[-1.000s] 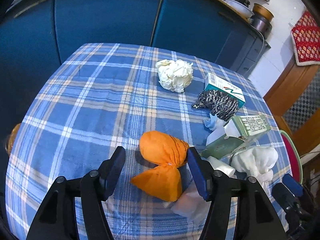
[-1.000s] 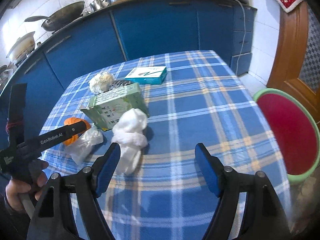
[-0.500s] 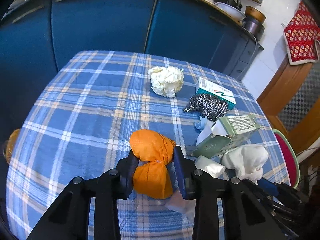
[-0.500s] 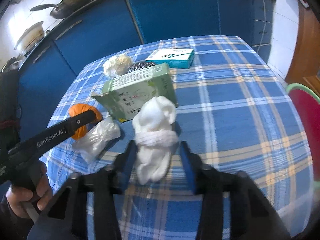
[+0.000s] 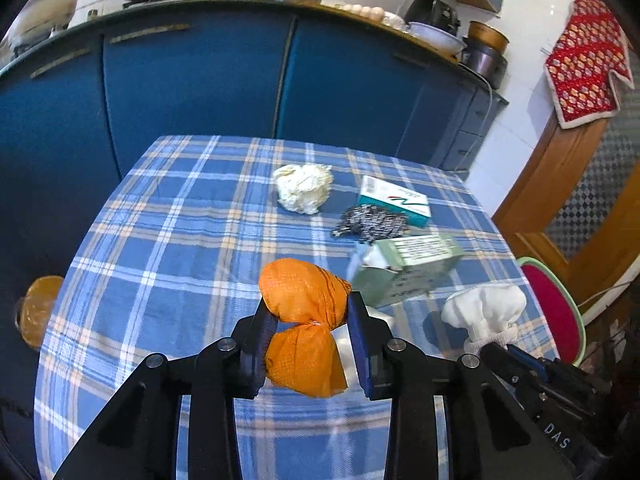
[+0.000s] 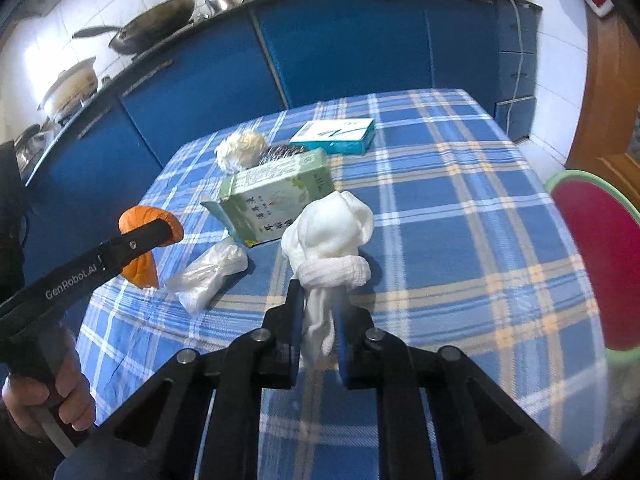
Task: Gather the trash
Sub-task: 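Grasp the orange glove with the left tool while the right tool grasps the white cloth, then carry the orange glove and white cloth in both tools over the red bucket, then open both tools to drop the glove and cloth into the bucket, then move both open tools back over the table, then grasp the clear plastic bag with the left tool while the right tool grasps the green box, then carry the plastic bag and green box in both tools over the red bucket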
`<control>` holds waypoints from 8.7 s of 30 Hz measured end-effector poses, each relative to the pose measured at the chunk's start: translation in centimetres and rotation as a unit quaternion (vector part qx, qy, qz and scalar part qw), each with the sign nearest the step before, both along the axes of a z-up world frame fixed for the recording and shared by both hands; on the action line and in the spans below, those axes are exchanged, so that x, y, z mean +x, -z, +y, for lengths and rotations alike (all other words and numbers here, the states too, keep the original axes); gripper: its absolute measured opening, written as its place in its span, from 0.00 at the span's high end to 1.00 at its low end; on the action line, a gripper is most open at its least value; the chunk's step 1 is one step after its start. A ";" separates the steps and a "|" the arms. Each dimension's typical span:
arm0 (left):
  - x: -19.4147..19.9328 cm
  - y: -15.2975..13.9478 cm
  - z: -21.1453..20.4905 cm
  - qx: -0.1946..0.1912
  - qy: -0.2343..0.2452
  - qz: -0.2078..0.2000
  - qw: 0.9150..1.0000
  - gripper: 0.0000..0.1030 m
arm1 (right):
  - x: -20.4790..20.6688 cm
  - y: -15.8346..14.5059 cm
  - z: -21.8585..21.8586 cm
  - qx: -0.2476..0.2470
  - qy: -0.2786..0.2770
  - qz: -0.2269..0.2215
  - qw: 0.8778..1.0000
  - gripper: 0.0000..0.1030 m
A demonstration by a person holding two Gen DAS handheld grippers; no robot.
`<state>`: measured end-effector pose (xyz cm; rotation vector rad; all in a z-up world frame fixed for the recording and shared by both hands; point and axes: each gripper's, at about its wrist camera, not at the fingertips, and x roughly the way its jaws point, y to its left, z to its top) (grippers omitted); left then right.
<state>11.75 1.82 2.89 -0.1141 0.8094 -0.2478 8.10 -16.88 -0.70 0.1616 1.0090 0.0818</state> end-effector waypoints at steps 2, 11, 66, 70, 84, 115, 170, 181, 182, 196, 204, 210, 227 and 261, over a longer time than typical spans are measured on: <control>-0.5 -0.4 -0.7 0.000 0.008 -0.004 1.000 0.66 | -0.6 -0.7 -0.6 0.002 0.005 -0.008 1.000 0.84; -2.3 -1.8 -5.1 0.006 0.057 -0.016 0.998 0.66 | -3.3 -3.3 -4.1 0.007 0.032 -0.043 0.999 0.84; -3.5 2.5 -32.5 0.066 0.305 0.026 0.950 0.65 | -10.0 -1.8 -27.0 0.039 0.283 -0.053 0.957 0.65; -3.8 3.0 -33.4 0.068 0.316 0.032 0.946 0.63 | -10.6 -2.0 -27.8 0.045 0.295 -0.059 0.953 0.64; -4.3 2.4 -33.5 0.072 0.314 0.026 0.946 0.48 | -11.3 -2.3 -28.3 0.053 0.307 -0.063 0.948 0.63; -2.2 -1.1 -16.0 0.059 0.148 -0.005 0.987 0.48 | -9.2 -4.3 -20.6 0.032 0.235 -0.068 0.969 0.42; 0.8 2.9 2.3 0.039 -0.027 0.052 0.997 0.69 | 8.2 2.4 -5.4 -0.058 0.034 0.029 0.997 0.40; 0.3 2.5 4.8 0.027 -0.053 0.049 0.997 0.69 | 9.1 2.8 -1.7 -0.052 -0.028 0.023 0.998 0.40; 0.2 2.5 5.0 0.026 -0.055 0.049 0.997 0.69 | 8.9 2.8 -1.2 -0.052 -0.035 0.023 0.998 0.40; -0.5 2.3 6.4 0.017 -0.068 0.047 0.996 0.69 | 6.1 3.3 5.9 -0.044 -0.161 0.030 0.986 0.40; -0.6 2.5 7.0 0.011 -0.073 0.048 0.996 0.69 | 6.2 3.2 7.7 -0.041 -0.184 0.028 0.982 0.40; -0.7 2.5 7.2 0.008 -0.073 0.047 0.996 0.69 | 5.8 2.8 8.3 -0.024 -0.190 0.030 0.981 0.35; -1.0 2.5 7.0 0.007 -0.071 0.048 0.996 0.69 | 7.7 3.9 11.0 -0.022 -0.191 0.040 0.981 0.69; -3.5 -2.0 -6.2 0.018 0.077 0.003 0.997 0.69 | -1.7 -4.7 -4.5 0.040 -0.011 -0.051 0.998 0.73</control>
